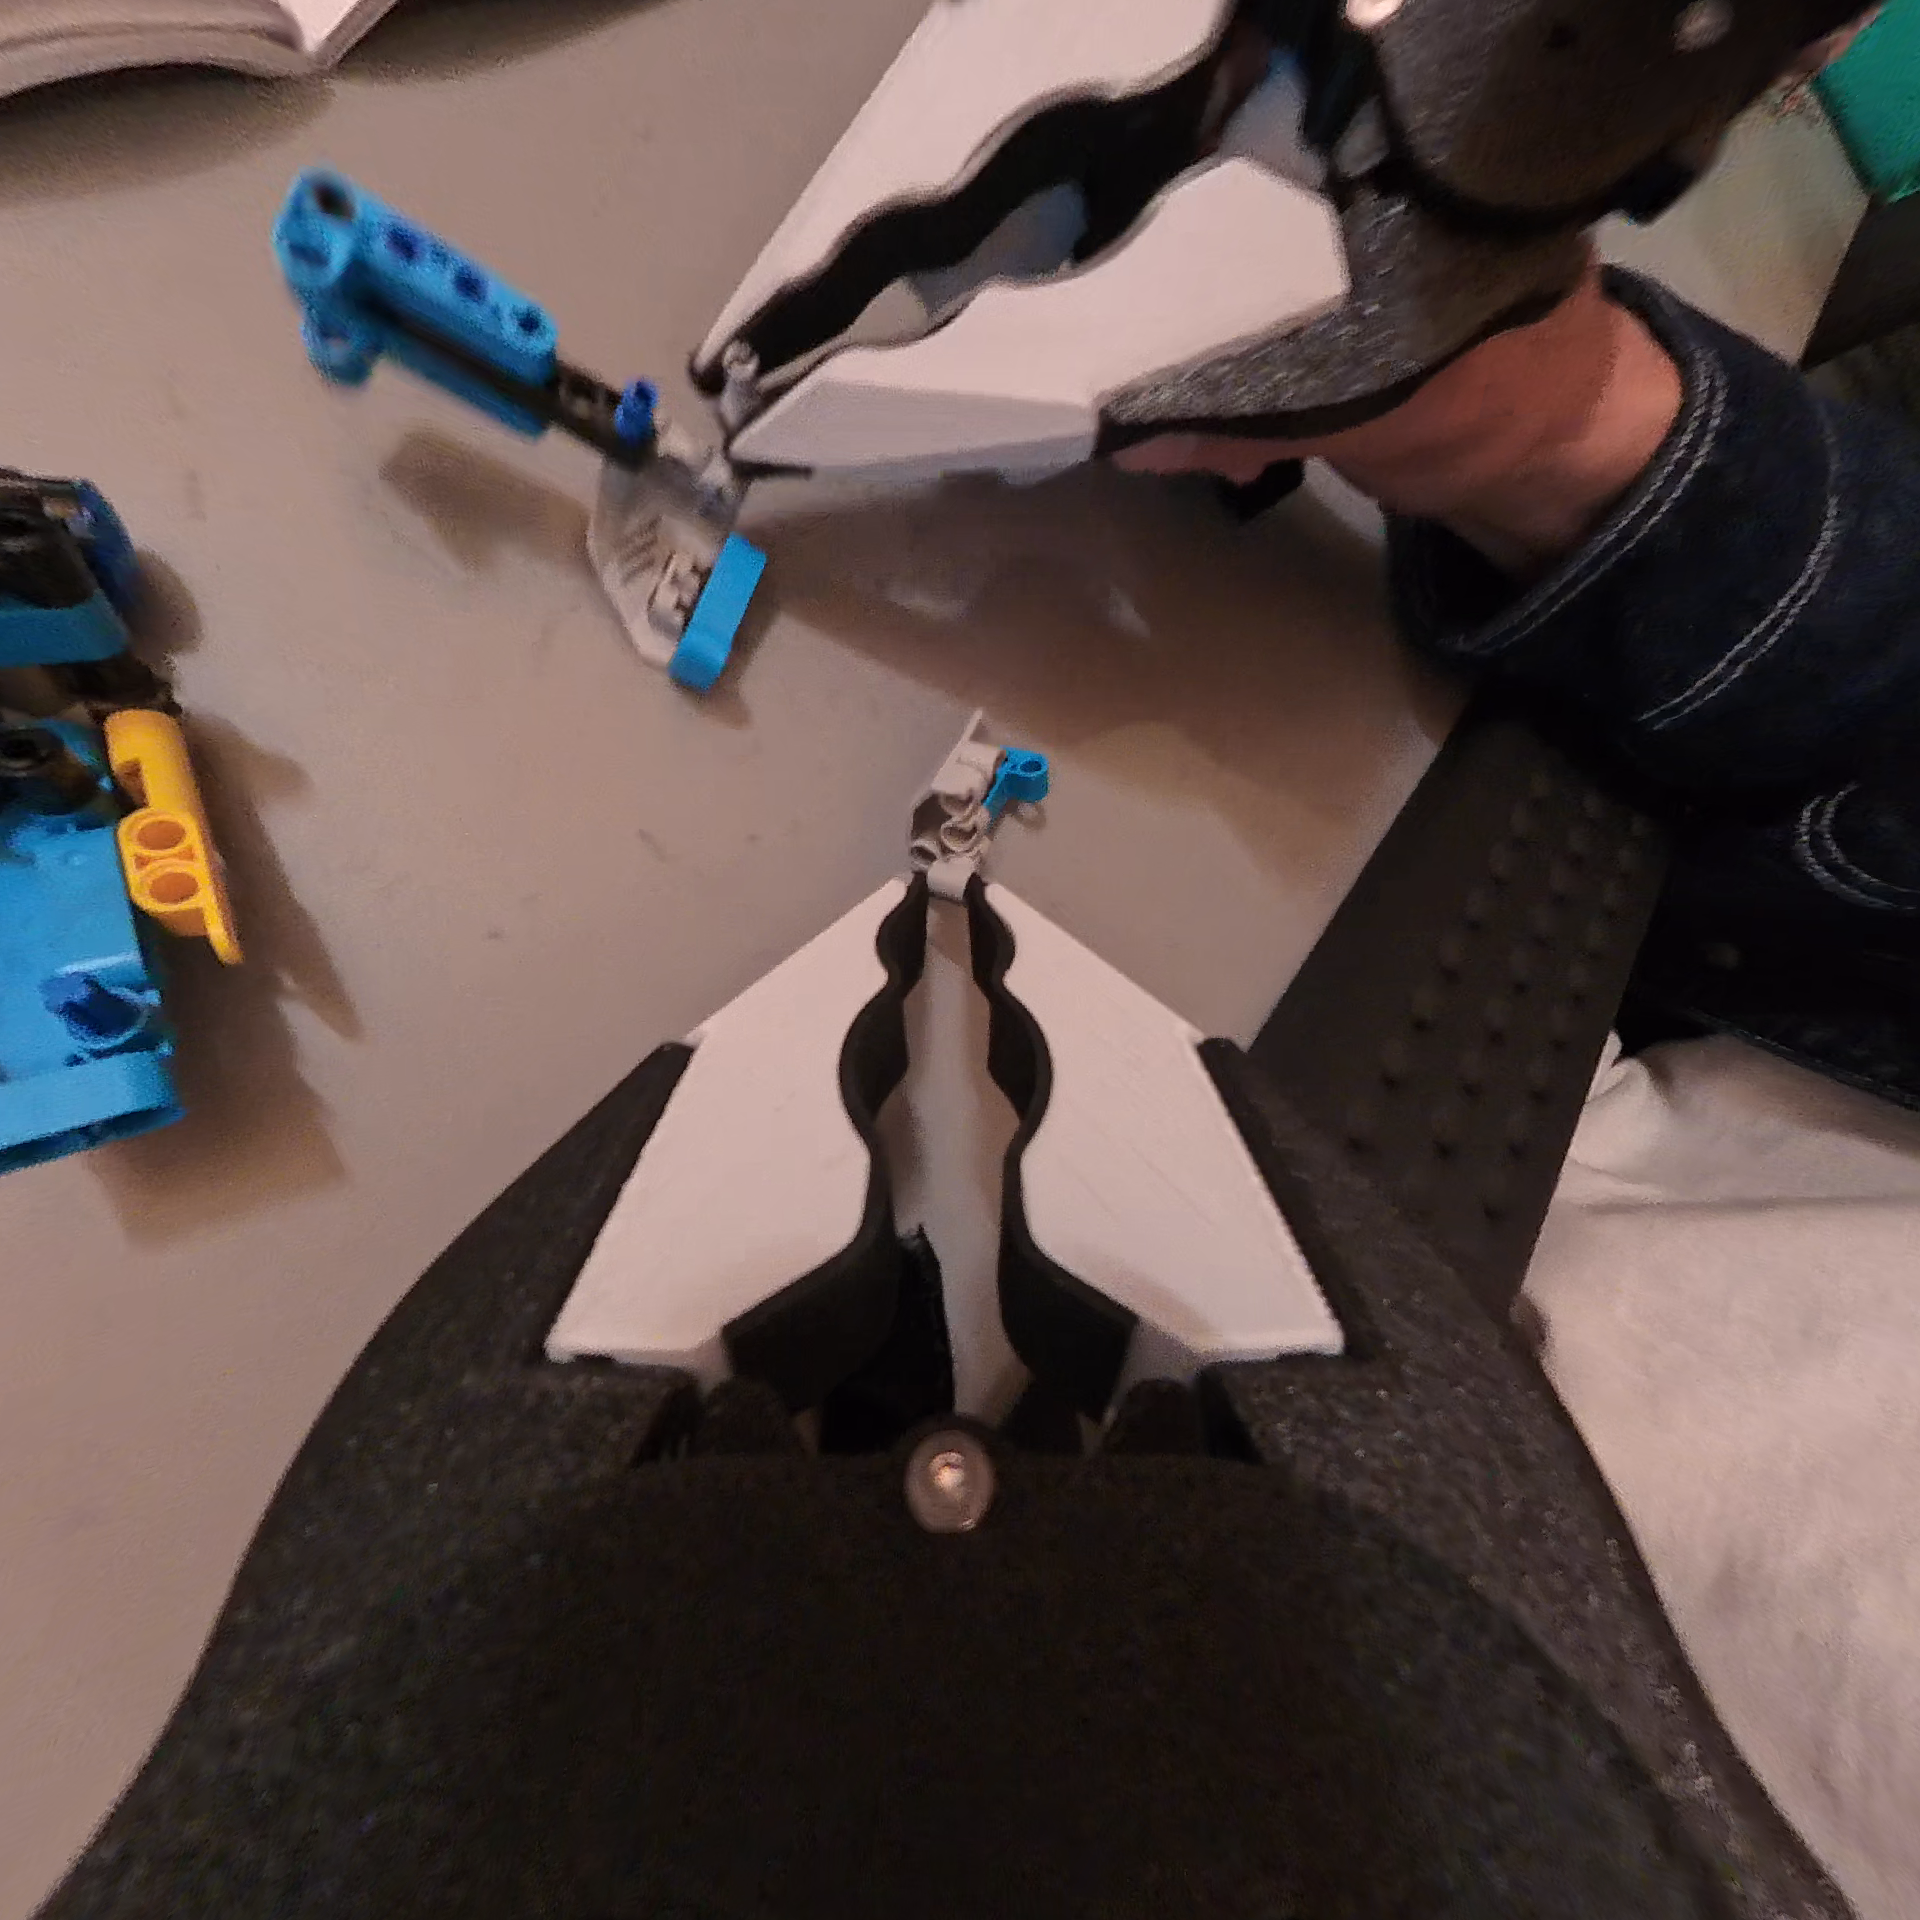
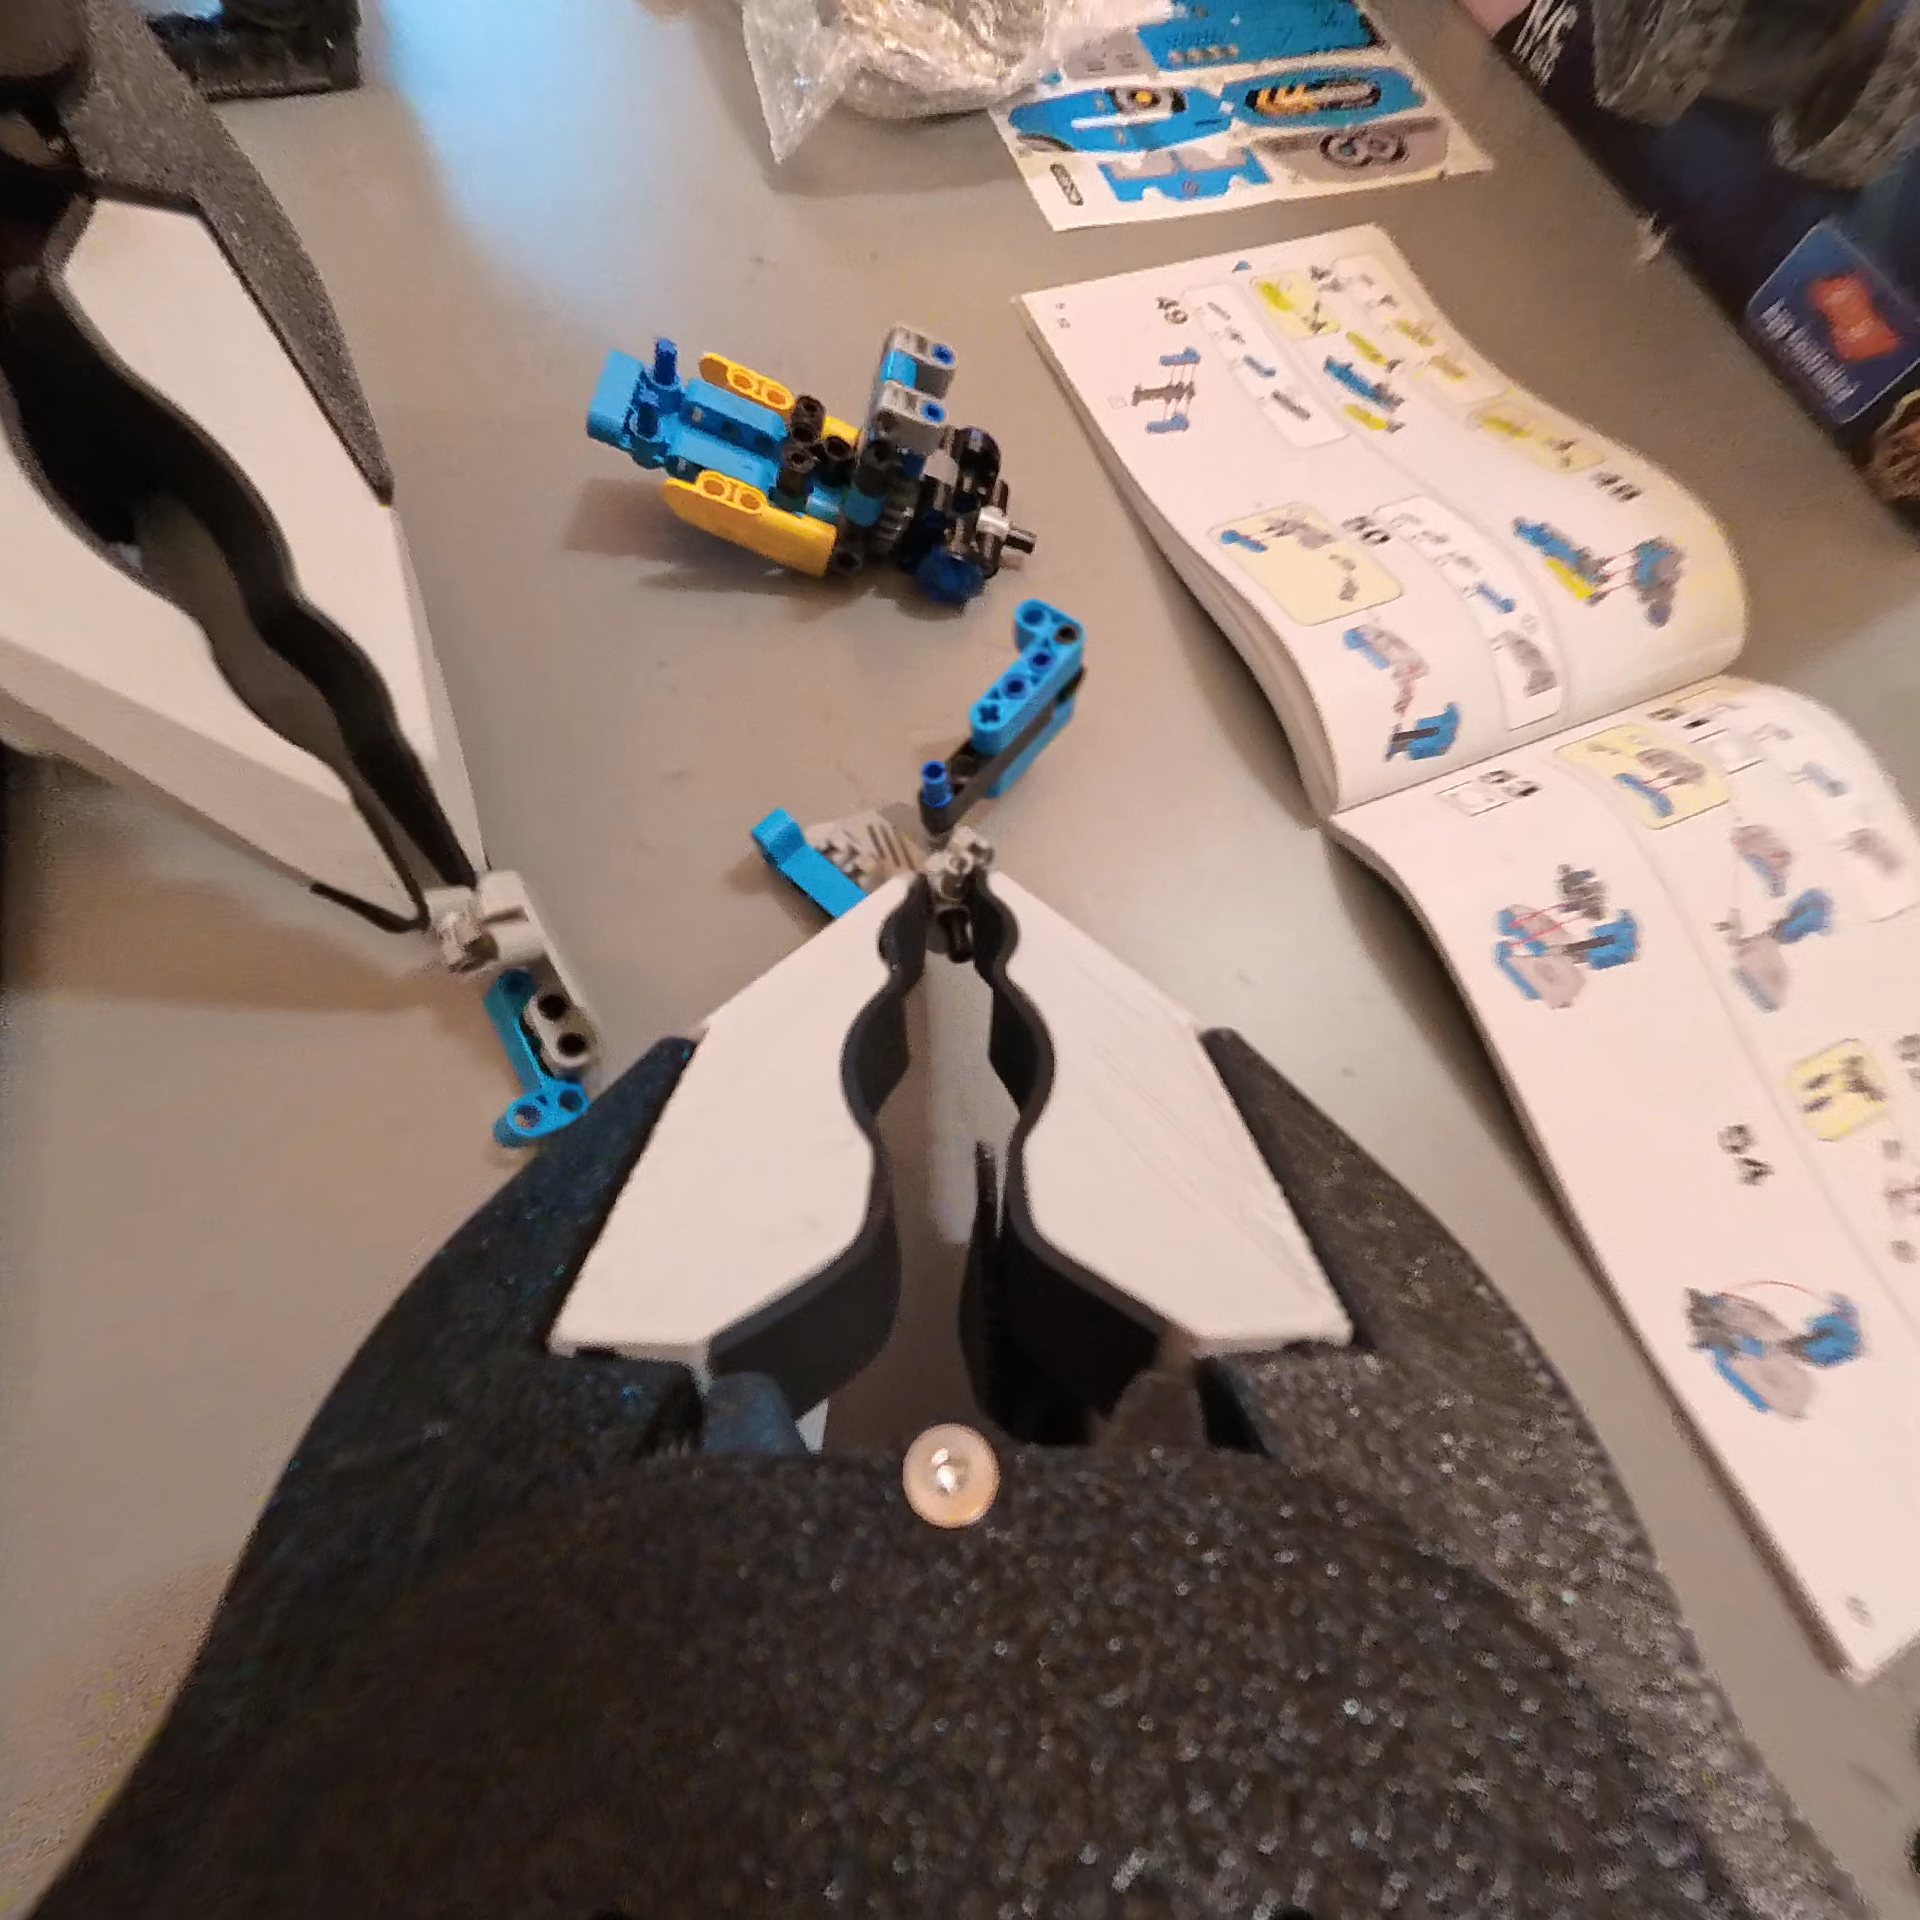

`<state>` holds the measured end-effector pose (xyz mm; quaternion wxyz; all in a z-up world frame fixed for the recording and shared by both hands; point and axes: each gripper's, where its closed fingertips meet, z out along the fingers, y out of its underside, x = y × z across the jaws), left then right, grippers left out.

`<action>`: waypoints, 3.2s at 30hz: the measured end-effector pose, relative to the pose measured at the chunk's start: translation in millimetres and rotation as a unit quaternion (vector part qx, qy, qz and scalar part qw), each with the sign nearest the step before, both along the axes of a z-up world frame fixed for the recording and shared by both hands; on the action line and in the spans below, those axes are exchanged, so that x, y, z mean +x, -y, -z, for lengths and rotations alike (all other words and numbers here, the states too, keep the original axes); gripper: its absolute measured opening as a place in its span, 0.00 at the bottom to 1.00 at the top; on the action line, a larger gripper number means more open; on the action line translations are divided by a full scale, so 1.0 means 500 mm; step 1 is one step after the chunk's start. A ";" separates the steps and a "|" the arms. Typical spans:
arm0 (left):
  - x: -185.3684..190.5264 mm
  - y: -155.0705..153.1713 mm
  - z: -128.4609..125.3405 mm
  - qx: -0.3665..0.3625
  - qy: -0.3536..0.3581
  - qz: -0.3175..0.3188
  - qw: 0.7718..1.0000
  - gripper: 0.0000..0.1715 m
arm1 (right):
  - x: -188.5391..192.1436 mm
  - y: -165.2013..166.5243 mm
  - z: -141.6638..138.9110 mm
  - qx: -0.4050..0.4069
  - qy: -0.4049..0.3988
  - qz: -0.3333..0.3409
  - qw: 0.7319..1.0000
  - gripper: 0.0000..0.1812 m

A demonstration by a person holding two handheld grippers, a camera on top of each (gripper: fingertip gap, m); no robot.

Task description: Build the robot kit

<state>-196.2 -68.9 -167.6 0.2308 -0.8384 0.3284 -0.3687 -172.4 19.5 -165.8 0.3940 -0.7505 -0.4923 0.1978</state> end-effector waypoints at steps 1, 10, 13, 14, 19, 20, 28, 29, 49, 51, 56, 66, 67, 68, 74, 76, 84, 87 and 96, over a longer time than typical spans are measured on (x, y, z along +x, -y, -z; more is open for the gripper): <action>-0.001 -0.001 0.004 -0.001 -0.007 -0.004 1.000 0.04 | 0.007 -0.001 -0.010 0.024 0.007 -0.002 1.000 0.04; -0.005 -0.012 0.005 0.006 -0.023 -0.021 1.000 0.15 | 0.065 0.016 -0.087 0.381 0.235 -0.002 0.894 0.04; -0.009 -0.036 -0.034 0.014 0.020 -0.054 0.998 0.18 | 0.049 0.036 -0.110 0.477 0.293 -0.005 0.829 0.04; -0.003 -0.045 -0.061 0.010 0.062 -0.066 0.996 0.18 | 0.037 0.048 -0.117 0.501 0.296 -0.015 0.813 0.04; 0.018 -0.082 -0.144 -0.020 0.214 -0.117 0.970 0.18 | 0.002 0.080 -0.130 0.541 0.294 -0.031 0.787 0.03; 0.016 -0.090 -0.146 -0.019 0.221 -0.129 0.966 0.17 | 0.001 0.082 -0.136 0.549 0.292 -0.029 0.783 0.04; 0.018 -0.087 -0.170 -0.060 0.328 -0.074 0.940 0.04 | -0.014 0.133 -0.145 0.422 0.073 -0.041 0.903 0.13; 0.022 -0.078 -0.173 -0.051 0.326 -0.048 0.943 0.04 | -0.010 0.142 -0.150 0.337 0.008 -0.051 0.940 0.21; 0.124 0.004 -0.184 0.137 0.169 0.223 0.950 0.04 | 0.050 0.177 -0.154 -0.145 -0.218 -0.161 0.951 0.04; 0.127 -0.004 -0.178 0.146 0.158 0.218 0.952 0.04 | 0.055 0.166 -0.147 -0.136 -0.204 -0.150 0.958 0.04; 0.126 -0.034 -0.183 0.108 0.185 0.156 0.964 0.05 | 0.063 0.146 -0.153 -0.146 -0.224 -0.125 0.955 0.04; 0.138 -0.030 -0.169 -0.054 0.316 0.027 0.947 0.07 | 0.084 0.100 -0.211 -0.008 -0.259 -0.063 0.964 0.04; 0.140 -0.029 -0.168 -0.053 0.314 0.029 0.948 0.07 | 0.085 0.098 -0.212 -0.005 -0.259 -0.060 0.964 0.04; 0.141 -0.027 -0.170 -0.053 0.315 0.032 0.947 0.07 | 0.086 0.096 -0.210 0.000 -0.255 -0.056 0.965 0.04; 0.147 -0.025 -0.177 -0.073 0.340 0.033 0.937 0.03 | 0.081 0.098 -0.215 0.025 -0.250 -0.053 0.967 0.04; 0.147 -0.024 -0.178 -0.074 0.344 0.032 0.935 0.02 | 0.080 0.098 -0.217 0.030 -0.251 -0.051 0.966 0.04; 0.147 -0.023 -0.213 -0.219 0.472 0.006 0.854 0.01 | 0.088 0.100 -0.247 0.067 -0.276 -0.046 0.958 0.04; 0.148 -0.021 -0.229 -0.275 0.517 0.001 0.811 0.01 | 0.091 0.105 -0.263 0.088 -0.286 -0.047 0.953 0.04; 0.150 -0.041 -0.200 -0.045 0.371 -0.015 0.927 0.13 | 0.090 0.101 -0.254 0.081 -0.276 -0.043 0.957 0.04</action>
